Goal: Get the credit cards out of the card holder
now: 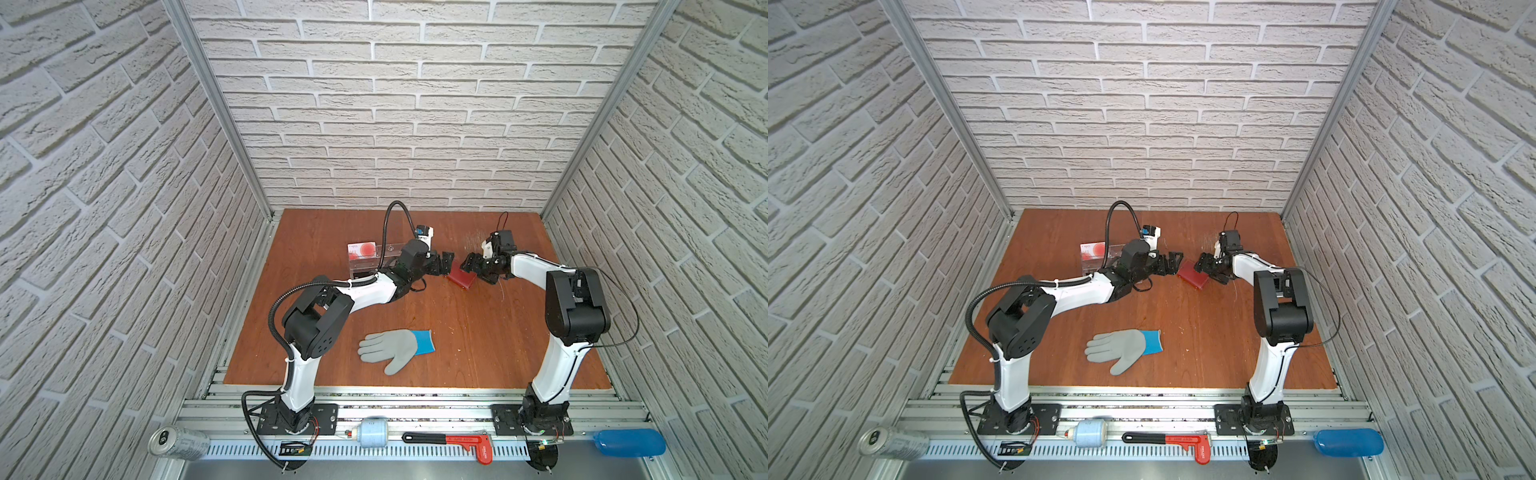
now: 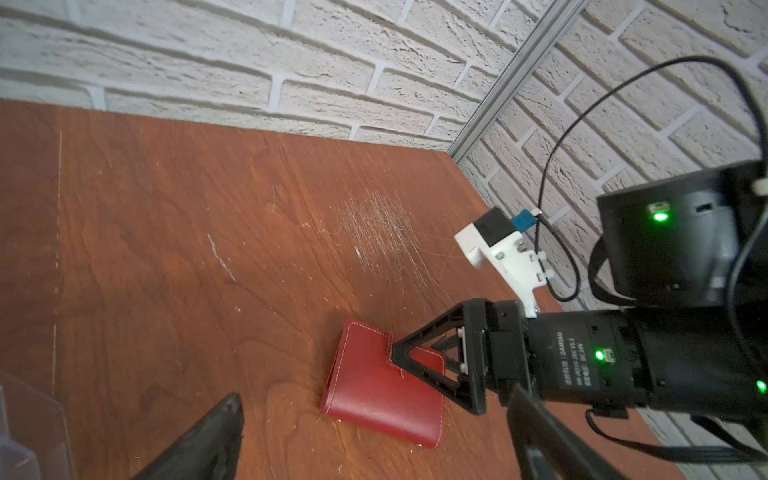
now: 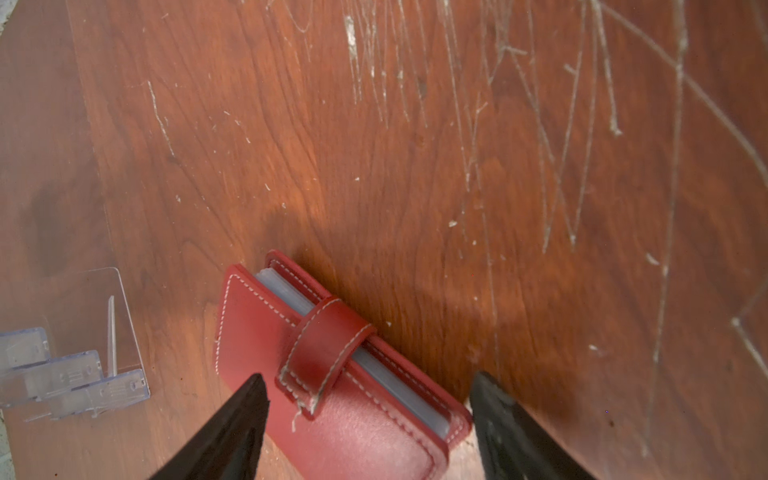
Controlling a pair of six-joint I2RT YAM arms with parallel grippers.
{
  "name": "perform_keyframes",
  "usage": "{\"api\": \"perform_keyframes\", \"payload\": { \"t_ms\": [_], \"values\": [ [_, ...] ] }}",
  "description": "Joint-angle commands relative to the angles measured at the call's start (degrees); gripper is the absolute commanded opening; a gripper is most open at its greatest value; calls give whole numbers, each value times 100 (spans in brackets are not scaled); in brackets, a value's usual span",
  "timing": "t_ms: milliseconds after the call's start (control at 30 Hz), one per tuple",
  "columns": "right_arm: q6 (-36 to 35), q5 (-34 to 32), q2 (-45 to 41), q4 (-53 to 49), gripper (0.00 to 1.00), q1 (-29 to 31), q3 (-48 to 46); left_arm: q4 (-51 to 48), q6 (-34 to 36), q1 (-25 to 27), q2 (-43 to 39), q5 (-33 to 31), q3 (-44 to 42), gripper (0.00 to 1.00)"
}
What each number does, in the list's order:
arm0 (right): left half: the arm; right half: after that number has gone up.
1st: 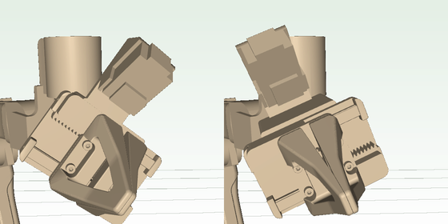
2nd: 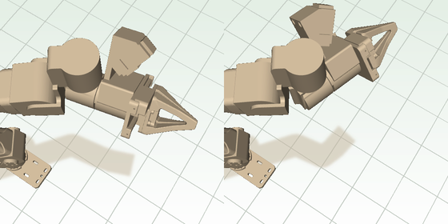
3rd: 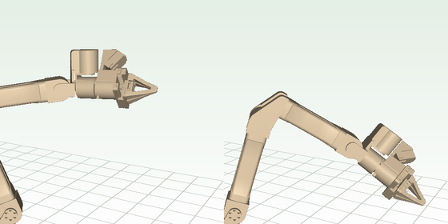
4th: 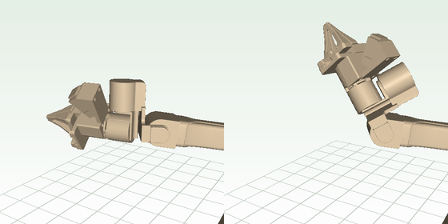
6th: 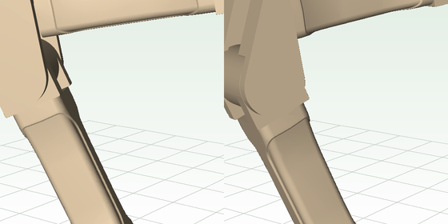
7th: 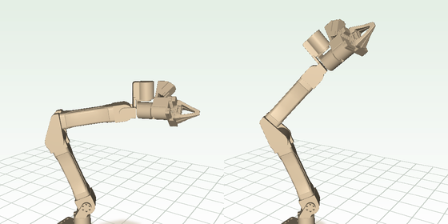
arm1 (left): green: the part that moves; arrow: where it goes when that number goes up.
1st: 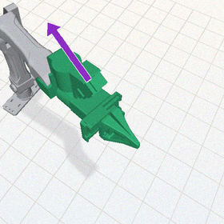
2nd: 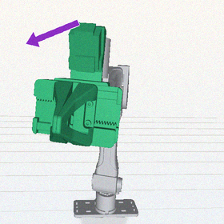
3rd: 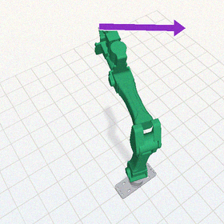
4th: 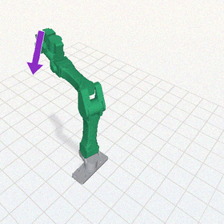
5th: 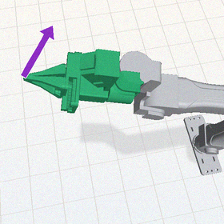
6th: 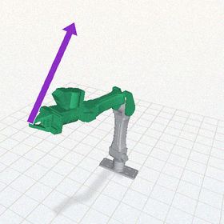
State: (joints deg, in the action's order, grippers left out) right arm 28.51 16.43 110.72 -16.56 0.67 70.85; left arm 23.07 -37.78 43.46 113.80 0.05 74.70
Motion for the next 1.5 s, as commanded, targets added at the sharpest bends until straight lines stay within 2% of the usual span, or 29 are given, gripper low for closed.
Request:
{"api": "perform_keyframes", "payload": {
  "t_ms": [0,233,433,733,1033,1133,1433,1467],
  "values": [
    [5,109,45,187,73,-5,28,28,-444,-73,106,335,-73,98],
    [109,125,27,355,65,12,-279,-39,-548,-127,134,648,-103,98],
    [222,108,-4,445,62,74,-465,117,-955,-169,362,1097,-37,98],
    [559,148,-138,705,44,376,-871,72,-1318,-228,624,1277,141,98],
    [804,184,-162,978,37,513,-1165,-61,-1623,-319,920,1452,422,98],
    [849,182,-188,1038,29,513,-1256,-124,-1653,-325,972,1469,467,98],
    [858,263,-211,1214,28,522,-1452,-233,-1733,-358,1149,1558,562,98],
    [858,273,-203,1245,26,522,-1479,-235,-1751,-360,1177,1580,587,98]
  ]
}}
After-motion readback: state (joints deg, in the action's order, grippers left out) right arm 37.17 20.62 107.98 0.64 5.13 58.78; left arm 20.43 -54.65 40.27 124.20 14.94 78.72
